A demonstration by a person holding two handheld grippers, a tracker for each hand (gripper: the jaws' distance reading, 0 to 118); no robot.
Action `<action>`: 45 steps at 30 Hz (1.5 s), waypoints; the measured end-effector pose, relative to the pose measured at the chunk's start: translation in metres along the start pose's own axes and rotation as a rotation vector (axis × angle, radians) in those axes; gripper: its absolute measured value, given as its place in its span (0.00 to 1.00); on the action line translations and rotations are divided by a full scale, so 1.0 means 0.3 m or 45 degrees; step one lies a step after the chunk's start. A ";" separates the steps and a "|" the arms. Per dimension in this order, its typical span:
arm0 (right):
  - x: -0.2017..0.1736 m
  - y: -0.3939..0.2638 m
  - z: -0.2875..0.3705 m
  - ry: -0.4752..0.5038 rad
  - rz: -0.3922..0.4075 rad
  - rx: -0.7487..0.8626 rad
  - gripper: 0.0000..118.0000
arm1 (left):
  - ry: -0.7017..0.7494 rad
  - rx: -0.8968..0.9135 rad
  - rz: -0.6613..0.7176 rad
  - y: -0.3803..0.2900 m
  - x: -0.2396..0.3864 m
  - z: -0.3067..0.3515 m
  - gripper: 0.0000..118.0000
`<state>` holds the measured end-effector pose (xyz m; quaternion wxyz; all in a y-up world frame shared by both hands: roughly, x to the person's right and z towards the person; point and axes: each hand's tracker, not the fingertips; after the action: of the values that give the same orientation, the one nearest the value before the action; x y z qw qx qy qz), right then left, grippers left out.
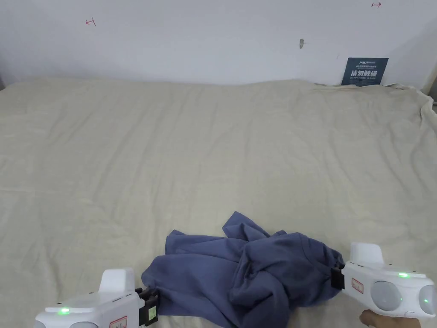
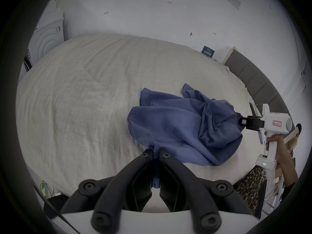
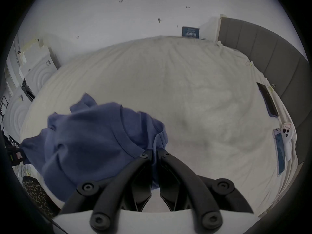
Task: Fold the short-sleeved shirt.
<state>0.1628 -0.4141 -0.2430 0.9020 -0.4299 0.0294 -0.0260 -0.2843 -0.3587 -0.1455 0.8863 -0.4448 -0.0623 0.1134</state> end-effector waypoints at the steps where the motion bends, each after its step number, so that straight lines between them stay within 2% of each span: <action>1: 0.005 0.007 0.033 0.015 -0.014 0.027 0.03 | -0.009 0.013 0.014 0.005 -0.004 0.007 0.04; 8: 0.020 0.078 0.319 0.123 -0.149 0.291 0.03 | -0.040 0.115 0.065 0.095 -0.023 0.071 0.04; 11: 0.020 0.136 0.428 0.133 -0.170 0.399 0.03 | -0.050 0.192 0.074 0.174 -0.031 0.114 0.04; 14: 0.027 0.201 0.514 0.130 -0.150 0.476 0.03 | -0.037 0.267 0.066 0.273 -0.040 0.156 0.04; 22: 0.093 0.431 0.638 0.120 -0.106 0.623 0.03 | 0.094 0.413 -0.098 0.566 -0.016 0.260 0.04; 27: 0.111 0.588 0.660 0.111 -0.086 0.698 0.03 | 0.146 0.479 -0.133 0.744 -0.001 0.302 0.04; 37: 0.085 0.939 0.688 -0.003 -0.018 0.850 0.03 | 0.257 0.613 -0.145 1.154 0.030 0.350 0.04; 40: 0.080 1.014 0.685 -0.020 -0.021 0.878 0.03 | 0.335 0.651 -0.188 1.259 0.041 0.363 0.04; 45: 0.074 1.123 0.664 -0.062 -0.009 0.911 0.03 | 0.353 0.709 -0.188 1.399 0.031 0.387 0.04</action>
<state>0.2071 -0.0496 -0.3801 0.9958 -0.0873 -0.0046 -0.0276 -0.3609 -0.0236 -0.4131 0.9798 -0.1905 0.0605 -0.0003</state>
